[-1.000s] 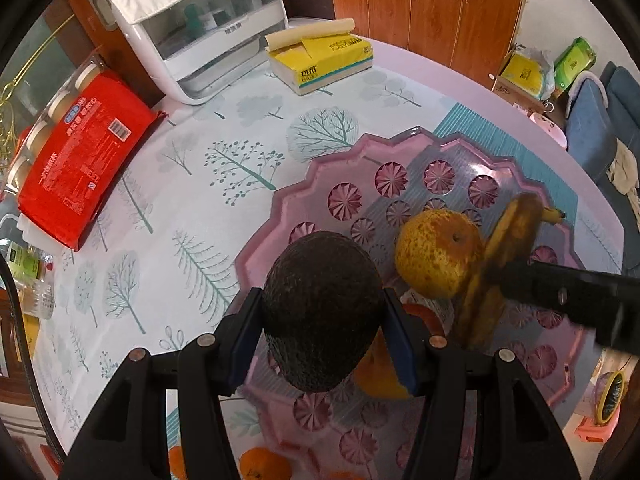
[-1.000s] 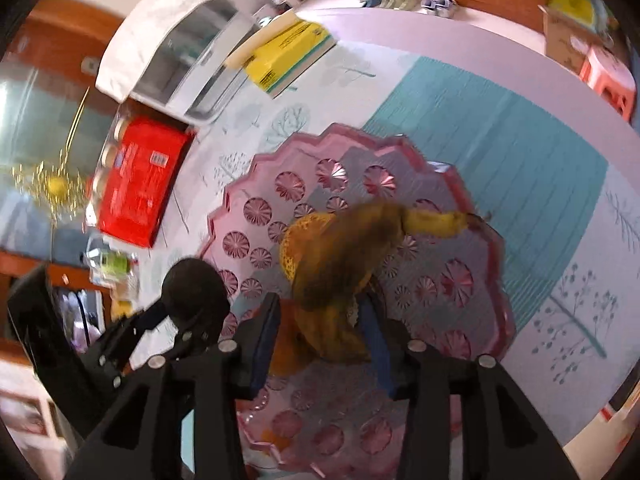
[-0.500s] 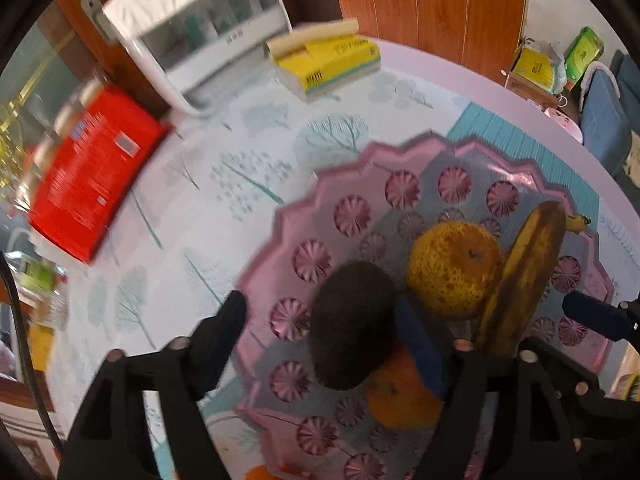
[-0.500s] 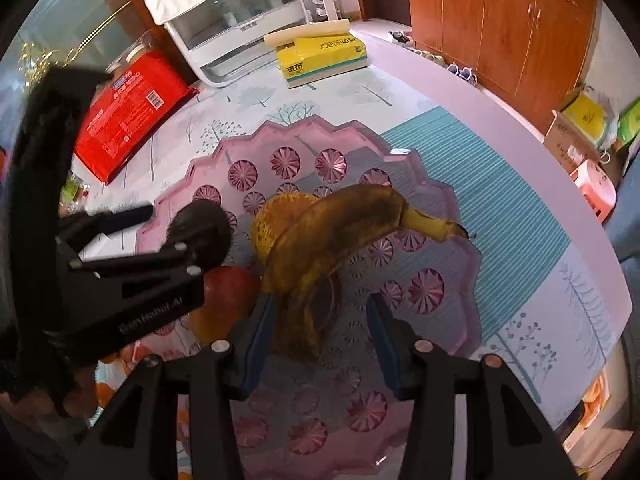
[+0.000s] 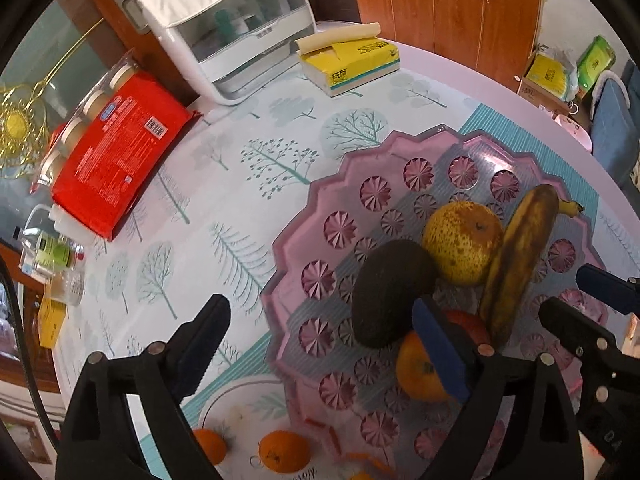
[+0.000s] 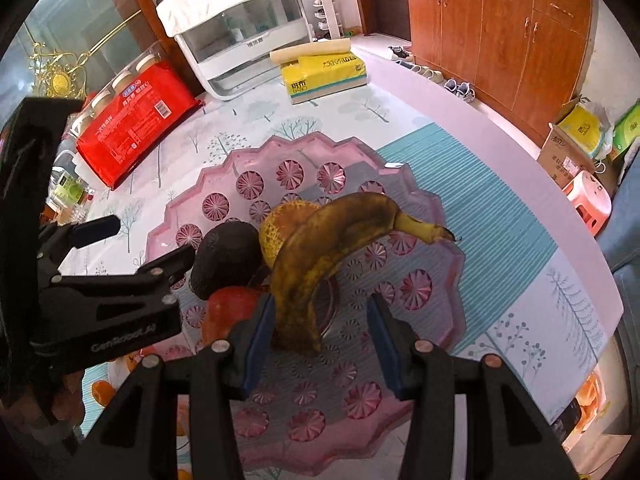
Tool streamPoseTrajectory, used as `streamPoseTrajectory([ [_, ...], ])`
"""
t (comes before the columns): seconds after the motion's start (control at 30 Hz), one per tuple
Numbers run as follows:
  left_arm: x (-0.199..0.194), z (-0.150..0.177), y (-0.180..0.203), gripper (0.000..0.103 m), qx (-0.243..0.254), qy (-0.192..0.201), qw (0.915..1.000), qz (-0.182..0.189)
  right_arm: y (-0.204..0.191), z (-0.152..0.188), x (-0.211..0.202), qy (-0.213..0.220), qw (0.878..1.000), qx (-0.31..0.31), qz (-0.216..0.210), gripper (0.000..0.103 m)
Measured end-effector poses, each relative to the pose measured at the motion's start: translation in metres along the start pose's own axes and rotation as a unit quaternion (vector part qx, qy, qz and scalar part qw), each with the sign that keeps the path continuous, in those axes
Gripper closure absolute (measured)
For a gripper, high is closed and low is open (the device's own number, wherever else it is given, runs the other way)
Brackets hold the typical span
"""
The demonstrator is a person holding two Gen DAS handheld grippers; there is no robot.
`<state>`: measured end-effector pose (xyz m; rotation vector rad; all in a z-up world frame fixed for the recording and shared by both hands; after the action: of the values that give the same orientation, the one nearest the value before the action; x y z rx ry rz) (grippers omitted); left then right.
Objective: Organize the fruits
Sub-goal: 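Release the avocado from the left tool while the right tool releases the banana, then withdraw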
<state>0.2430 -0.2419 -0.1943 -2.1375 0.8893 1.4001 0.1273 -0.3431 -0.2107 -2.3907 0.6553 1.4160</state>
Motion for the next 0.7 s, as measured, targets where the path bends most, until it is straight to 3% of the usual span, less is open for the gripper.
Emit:
streamPoseTrajectory([
  [0.3,-0.025,0.015,-0.002,0.007,-0.024,-0.001,0.9996,0.011,-0.002,0.001,-0.016,0.016,1.0,-0.002,0.0,0.054],
  [0.7,-0.062,0.03,-0.007,0.007,-0.052,0.025,0.9983,-0.007,-0.003,0.006,-0.041,0.045,0.999,-0.005,-0.001,0.048],
])
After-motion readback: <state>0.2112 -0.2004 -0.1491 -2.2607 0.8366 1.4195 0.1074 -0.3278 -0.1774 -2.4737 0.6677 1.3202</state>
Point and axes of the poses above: each gripper's, at about its wrist camera, not at the fingertips, and x roughly the way its jaws point, y to its right, z to its underside, the point moved 8 cm from there along x, roughly the way its jaws point, and after that the axes turned 14 degrees about z, right-handed, at the moved point
